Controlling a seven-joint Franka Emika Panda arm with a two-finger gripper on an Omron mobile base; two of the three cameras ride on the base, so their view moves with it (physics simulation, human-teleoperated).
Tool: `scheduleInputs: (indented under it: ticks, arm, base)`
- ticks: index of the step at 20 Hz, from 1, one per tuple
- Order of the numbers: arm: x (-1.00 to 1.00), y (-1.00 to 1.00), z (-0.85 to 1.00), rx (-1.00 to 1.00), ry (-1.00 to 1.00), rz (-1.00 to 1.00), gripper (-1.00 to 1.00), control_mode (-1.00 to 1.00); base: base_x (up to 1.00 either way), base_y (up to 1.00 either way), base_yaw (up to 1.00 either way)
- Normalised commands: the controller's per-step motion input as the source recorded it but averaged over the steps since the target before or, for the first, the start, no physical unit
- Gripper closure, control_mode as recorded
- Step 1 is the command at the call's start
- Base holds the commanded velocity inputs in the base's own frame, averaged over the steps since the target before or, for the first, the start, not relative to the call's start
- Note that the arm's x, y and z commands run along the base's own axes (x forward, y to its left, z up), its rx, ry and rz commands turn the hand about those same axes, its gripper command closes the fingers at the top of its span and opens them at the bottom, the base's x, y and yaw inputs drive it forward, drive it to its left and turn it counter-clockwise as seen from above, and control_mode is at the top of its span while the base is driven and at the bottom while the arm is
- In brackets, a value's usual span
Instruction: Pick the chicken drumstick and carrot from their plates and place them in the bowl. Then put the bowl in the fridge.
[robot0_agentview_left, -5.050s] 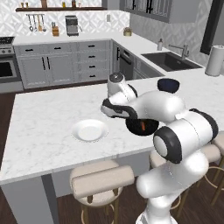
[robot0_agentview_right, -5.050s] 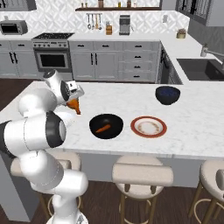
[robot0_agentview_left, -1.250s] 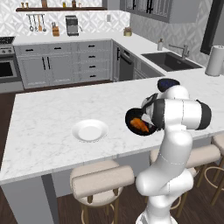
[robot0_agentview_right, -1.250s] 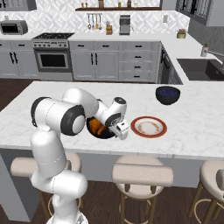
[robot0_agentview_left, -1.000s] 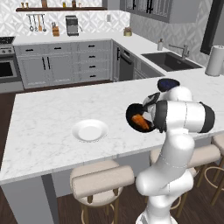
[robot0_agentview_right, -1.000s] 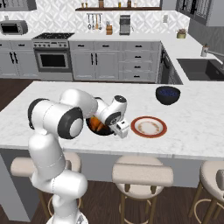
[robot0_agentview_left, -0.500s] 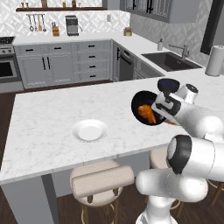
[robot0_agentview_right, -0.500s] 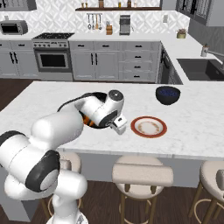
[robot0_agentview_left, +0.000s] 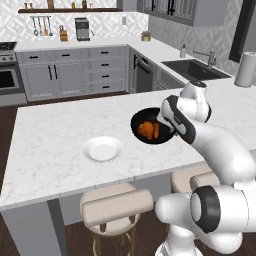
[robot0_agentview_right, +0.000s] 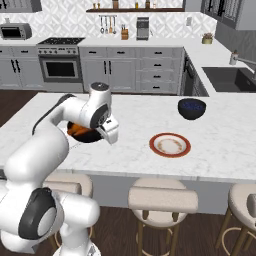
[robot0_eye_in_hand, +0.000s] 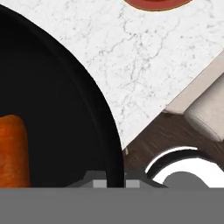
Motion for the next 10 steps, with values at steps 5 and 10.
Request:
scheduleInputs:
  ticks: [5,10]
  arm:
    - [-0.31,0.02,0.07,0.0,-0.08,0.0,1.0,-1.0]
    - [-0.9,0.08,0.04,0.0,-0.18,0.0,1.0,-1.0]
  base:
    - [0.0,0.0,0.0]
    - [0.0,0.0,0.0]
